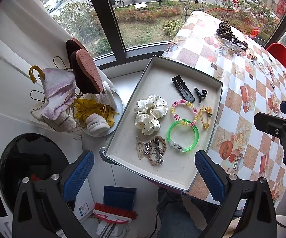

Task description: Organize jewelry

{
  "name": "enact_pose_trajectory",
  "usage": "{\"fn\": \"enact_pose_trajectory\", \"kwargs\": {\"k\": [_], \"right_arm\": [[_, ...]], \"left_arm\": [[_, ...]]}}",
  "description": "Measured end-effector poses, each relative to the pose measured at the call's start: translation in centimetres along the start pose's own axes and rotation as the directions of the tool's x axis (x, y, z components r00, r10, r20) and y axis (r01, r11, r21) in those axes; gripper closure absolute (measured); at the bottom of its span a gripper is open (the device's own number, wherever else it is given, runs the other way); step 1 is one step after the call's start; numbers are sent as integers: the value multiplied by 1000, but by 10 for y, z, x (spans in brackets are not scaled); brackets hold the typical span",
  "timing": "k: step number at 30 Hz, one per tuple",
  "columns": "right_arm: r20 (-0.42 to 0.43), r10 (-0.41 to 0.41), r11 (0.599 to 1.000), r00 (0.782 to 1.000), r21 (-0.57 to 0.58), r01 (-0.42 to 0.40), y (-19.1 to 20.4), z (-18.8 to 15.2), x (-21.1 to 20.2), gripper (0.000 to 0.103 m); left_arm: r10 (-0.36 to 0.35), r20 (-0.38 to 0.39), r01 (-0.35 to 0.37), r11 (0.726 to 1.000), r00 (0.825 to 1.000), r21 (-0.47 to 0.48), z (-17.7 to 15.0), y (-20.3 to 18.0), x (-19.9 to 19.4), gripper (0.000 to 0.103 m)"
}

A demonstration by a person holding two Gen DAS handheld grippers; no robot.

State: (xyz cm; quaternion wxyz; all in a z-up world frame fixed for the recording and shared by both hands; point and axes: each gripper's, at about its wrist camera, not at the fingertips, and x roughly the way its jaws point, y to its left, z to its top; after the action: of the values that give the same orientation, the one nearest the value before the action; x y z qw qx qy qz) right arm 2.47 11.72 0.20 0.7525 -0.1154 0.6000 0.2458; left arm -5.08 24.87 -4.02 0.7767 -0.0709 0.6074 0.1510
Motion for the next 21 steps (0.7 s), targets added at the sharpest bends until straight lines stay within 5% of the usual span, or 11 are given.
{"fn": "enact_pose_trajectory", "kwargs": {"k": [21], "right_arm": [[-1, -2, 1000, 1000, 2, 2, 2, -1, 1, 15]], "left_arm": [[0, -3, 0, 1000, 1000, -1, -2, 0, 1, 0]]}}
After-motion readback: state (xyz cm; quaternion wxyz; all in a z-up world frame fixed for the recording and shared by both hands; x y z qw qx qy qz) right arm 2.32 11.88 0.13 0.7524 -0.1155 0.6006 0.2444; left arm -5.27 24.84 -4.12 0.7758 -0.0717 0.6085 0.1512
